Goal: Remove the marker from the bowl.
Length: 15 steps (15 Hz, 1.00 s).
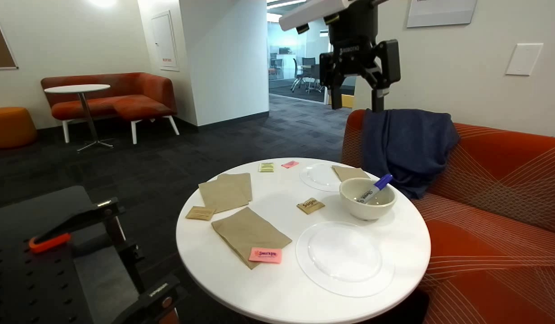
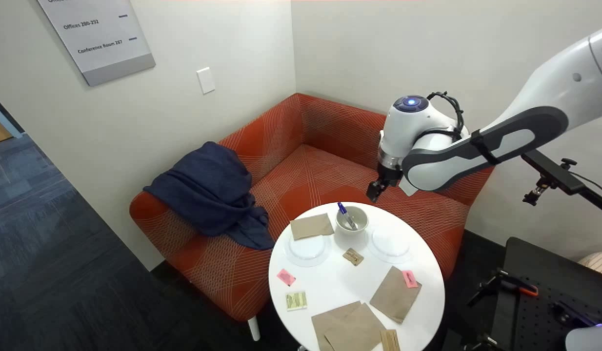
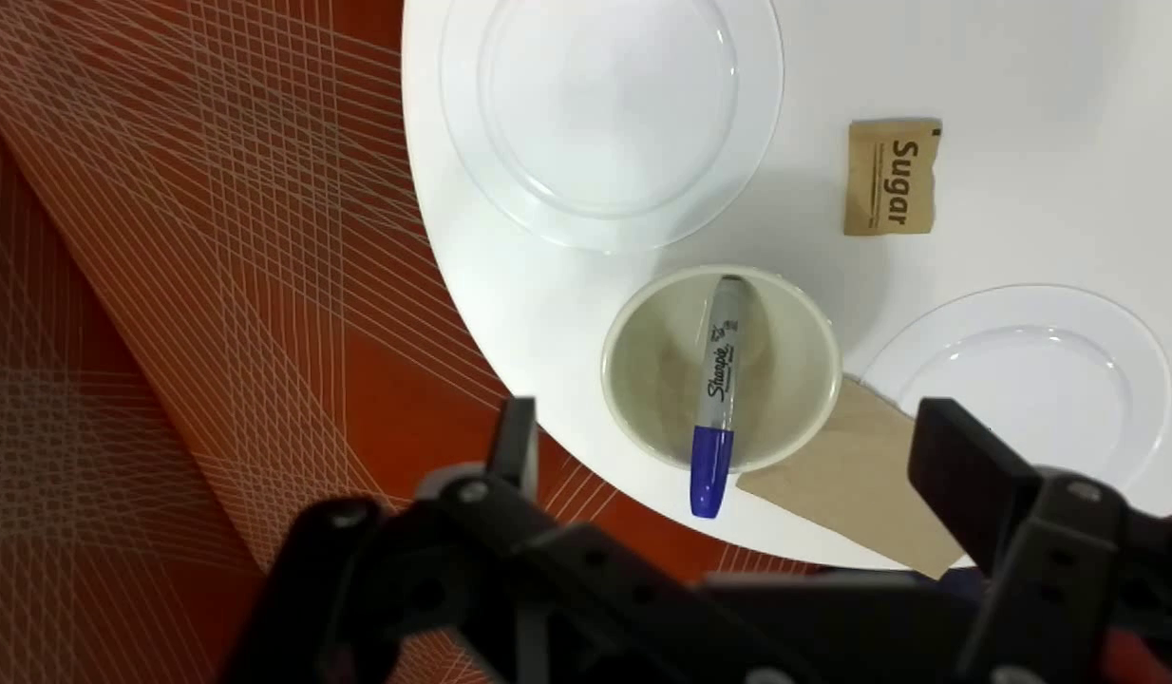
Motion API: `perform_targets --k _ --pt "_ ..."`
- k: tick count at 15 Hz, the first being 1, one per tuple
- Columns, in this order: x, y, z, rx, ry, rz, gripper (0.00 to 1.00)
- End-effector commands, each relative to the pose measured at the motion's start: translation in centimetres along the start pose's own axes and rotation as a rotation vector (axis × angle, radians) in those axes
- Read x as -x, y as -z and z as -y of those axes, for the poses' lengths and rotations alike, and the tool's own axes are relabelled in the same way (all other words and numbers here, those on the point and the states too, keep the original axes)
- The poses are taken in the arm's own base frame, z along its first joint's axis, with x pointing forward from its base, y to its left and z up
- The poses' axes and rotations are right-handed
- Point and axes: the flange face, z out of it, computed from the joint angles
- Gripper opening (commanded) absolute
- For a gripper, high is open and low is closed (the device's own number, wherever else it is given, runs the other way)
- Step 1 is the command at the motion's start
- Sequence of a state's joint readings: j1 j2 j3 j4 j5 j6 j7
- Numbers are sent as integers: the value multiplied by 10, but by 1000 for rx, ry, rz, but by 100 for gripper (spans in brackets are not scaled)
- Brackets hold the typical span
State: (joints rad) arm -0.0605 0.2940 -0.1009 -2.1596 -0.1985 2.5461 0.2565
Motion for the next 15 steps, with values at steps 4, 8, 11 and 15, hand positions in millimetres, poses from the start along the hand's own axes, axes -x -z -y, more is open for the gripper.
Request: perform_targets --k 4,8,11,15 --pt "-4 -18 3 9 -8 22 100" --pt "-5 -16 3 8 -9 18 100" --pt "-11 -36 3 -10 -11 22 100" --pt "-15 -59 3 -22 -37 24 100"
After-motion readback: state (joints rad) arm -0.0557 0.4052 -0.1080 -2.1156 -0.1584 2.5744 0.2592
